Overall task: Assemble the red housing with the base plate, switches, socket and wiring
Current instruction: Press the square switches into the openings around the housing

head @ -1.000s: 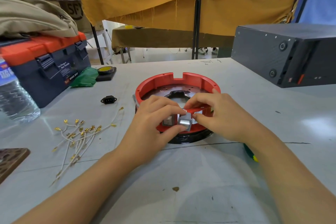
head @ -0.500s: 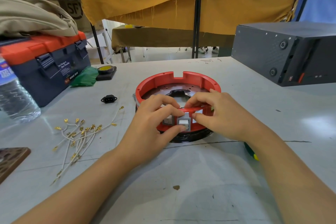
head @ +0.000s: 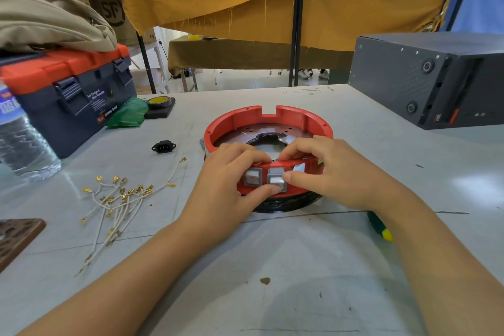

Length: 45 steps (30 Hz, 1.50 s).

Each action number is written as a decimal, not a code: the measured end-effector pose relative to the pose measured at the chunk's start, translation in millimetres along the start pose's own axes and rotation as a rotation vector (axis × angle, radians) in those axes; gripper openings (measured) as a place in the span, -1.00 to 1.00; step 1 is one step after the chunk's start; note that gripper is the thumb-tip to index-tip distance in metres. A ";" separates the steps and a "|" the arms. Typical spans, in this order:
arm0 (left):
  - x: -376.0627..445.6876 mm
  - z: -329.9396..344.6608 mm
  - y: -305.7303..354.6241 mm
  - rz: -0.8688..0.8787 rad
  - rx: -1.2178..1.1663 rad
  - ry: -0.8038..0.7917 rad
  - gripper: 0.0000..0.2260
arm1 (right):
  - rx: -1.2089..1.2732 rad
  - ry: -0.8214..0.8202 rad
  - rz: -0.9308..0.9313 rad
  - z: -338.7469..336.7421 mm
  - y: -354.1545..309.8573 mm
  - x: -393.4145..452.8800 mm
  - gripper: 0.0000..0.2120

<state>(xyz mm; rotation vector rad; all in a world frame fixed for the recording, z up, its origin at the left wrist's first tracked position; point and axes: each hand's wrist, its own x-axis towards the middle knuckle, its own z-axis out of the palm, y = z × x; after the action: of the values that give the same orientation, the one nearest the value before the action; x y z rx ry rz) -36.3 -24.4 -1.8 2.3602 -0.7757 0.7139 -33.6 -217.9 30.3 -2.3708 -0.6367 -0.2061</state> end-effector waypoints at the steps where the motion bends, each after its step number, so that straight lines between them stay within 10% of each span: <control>1: 0.7 -1.4 -0.4 -0.004 -0.008 -0.011 -0.69 | 0.008 -0.001 0.003 0.0 0.1 0.3 -0.88; 45: 8.9 -7.0 2.3 -0.113 -0.205 0.006 -0.88 | -0.015 0.026 0.030 1.6 3.1 1.7 -0.89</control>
<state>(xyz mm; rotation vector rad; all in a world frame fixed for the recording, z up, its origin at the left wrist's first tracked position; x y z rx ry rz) -33.8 -24.7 9.4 2.1959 -0.6731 0.5655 -30.6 -218.3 27.9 -2.3866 -0.5885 -0.2282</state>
